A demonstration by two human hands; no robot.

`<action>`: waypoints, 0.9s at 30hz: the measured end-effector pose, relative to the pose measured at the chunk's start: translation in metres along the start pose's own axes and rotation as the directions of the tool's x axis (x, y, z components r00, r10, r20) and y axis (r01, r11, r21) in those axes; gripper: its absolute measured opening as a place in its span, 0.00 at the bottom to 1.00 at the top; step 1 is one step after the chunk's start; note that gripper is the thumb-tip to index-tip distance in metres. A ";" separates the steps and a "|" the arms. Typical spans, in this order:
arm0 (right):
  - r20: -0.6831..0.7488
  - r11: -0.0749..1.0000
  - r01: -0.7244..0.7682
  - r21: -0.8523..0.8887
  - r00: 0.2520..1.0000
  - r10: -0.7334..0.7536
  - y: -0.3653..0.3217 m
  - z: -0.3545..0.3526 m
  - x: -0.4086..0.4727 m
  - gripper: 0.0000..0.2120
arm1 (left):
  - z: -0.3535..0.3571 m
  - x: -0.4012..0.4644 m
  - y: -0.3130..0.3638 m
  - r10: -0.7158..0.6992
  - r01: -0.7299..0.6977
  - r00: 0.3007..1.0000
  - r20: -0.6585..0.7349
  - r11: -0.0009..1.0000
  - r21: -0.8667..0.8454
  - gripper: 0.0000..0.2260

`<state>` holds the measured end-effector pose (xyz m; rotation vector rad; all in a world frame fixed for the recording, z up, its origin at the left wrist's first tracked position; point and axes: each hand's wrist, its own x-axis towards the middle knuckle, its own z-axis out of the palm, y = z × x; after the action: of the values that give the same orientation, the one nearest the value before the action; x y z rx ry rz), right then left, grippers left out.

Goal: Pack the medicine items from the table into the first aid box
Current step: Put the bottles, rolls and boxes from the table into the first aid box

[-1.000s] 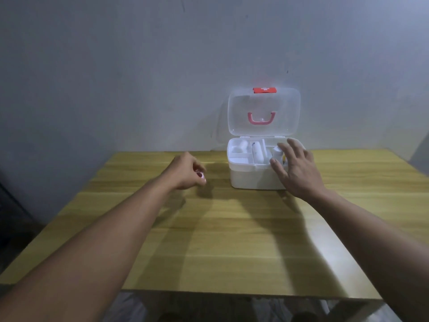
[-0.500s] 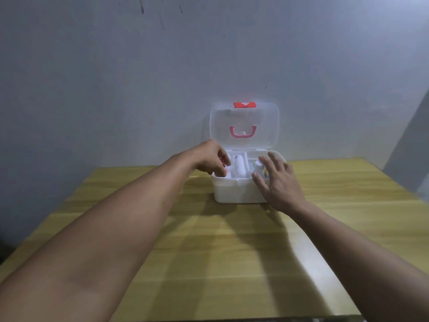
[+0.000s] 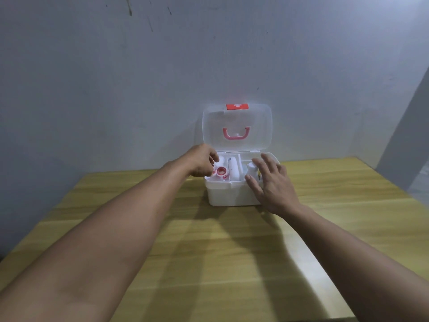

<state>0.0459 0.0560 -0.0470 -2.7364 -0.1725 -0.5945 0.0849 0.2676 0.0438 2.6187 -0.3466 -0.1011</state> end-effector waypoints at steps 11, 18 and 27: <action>-0.001 1.000 -0.004 0.003 1.000 0.004 -0.001 0.000 0.000 0.27 | 0.004 -0.004 -0.001 0.086 -0.086 0.996 0.006 0.991 0.102 0.17; 0.005 1.000 -0.012 0.001 1.000 0.012 -0.001 0.001 0.000 0.27 | 0.012 -0.003 -0.005 0.068 -0.069 0.998 0.015 0.996 0.064 0.18; 0.004 1.000 -0.009 0.014 1.000 0.009 -0.002 -0.002 -0.002 0.27 | 0.015 -0.008 -0.003 0.018 -0.016 0.992 -0.127 1.000 0.017 0.22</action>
<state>0.0433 0.0573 -0.0454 -2.7234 -0.1650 -0.5839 0.0754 0.2656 0.0295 2.6215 -0.3256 0.0747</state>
